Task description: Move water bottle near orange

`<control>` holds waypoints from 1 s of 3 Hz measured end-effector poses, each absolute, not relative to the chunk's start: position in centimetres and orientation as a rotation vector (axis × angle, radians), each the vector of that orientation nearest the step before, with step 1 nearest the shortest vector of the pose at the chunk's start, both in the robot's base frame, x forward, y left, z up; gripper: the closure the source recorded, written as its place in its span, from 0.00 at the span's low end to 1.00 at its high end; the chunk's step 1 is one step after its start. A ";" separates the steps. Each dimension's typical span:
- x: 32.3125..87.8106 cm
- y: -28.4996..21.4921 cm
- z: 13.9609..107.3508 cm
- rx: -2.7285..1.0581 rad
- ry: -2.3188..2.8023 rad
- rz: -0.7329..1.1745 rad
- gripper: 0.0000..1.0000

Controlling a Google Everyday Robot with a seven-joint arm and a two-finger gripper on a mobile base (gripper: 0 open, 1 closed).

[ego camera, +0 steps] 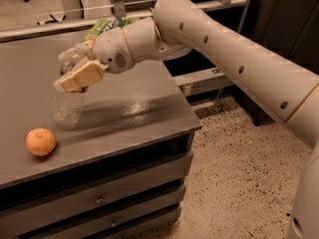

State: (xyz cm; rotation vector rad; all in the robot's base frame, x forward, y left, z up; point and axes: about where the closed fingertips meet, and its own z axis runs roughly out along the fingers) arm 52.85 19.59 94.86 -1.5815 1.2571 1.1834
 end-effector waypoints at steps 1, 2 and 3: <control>53.6 19.1 95.7 -1.617 1.273 1.166 0.87; 54.4 19.2 96.3 -1.695 1.286 1.161 1.00; 54.7 19.7 96.5 -1.787 1.293 1.160 1.00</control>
Offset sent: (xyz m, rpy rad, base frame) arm 0.0266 -0.0073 0.0242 -0.1646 -0.0202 0.1100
